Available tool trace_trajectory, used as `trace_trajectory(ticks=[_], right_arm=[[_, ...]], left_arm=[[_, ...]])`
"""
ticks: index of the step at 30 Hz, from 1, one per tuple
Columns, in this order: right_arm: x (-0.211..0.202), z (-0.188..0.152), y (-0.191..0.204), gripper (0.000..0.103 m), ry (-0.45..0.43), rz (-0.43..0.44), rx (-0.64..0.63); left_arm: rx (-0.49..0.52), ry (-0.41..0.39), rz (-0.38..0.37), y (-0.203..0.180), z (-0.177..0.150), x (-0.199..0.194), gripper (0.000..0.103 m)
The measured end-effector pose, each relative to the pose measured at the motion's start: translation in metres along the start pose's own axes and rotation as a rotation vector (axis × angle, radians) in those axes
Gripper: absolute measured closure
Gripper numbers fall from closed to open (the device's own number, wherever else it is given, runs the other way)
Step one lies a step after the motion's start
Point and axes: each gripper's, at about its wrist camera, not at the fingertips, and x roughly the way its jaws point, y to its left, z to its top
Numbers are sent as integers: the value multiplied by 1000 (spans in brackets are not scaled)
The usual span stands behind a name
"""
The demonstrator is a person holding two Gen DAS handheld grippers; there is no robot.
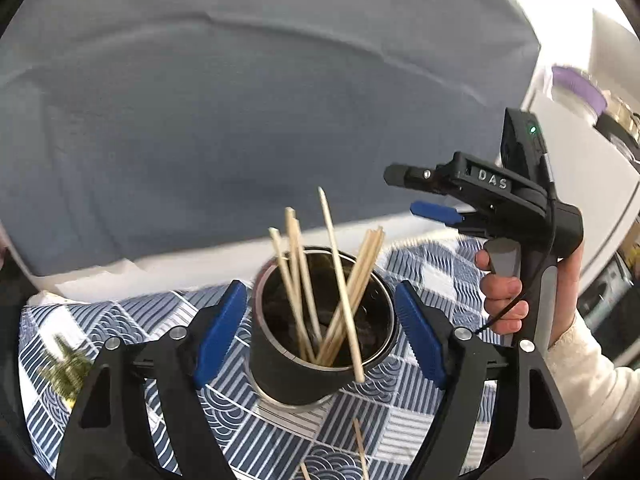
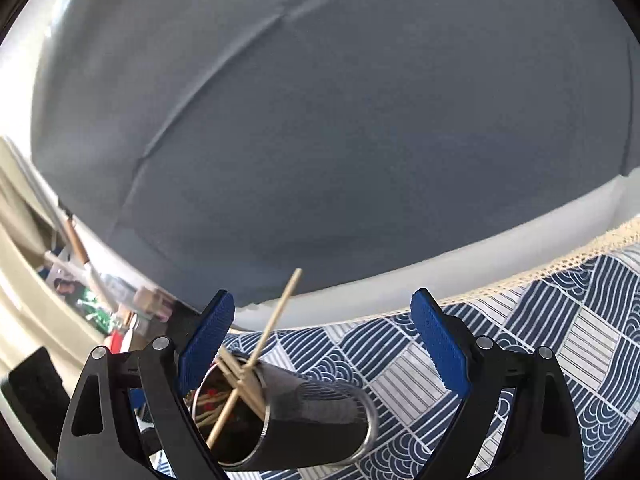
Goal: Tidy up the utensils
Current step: 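Push the sticks down into the black cup with both tools' fingers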
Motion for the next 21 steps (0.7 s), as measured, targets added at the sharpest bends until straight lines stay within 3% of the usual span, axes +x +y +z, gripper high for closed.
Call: trace_trajectory(ticks=[3,8,10,11,13,16,21], right_arm=[[1,-3,-11,17,11,-4,30],[-2,-8,-24,18,43,-26,20],[-5,-11,-26,35,52,-41,6],[-5,-11,-28,39,61,-50,3],[-8,-14,-30,67,74,-55,-3],[-13,-18,-31,97,88,-91,-31],[-24,-25,-22,98,64,-127,-83]], left_arm=[[33,83,-39,0,12,20,34],[60,195,-72,0,25,46,50],[54,239,-101,-1,28,55,61],[48,265,-108,-1,29,62,64],[42,288,-115,-2,30,69,75],[53,285,-115,-4,30,71,91],[30,265,-122,2,30,70,98]])
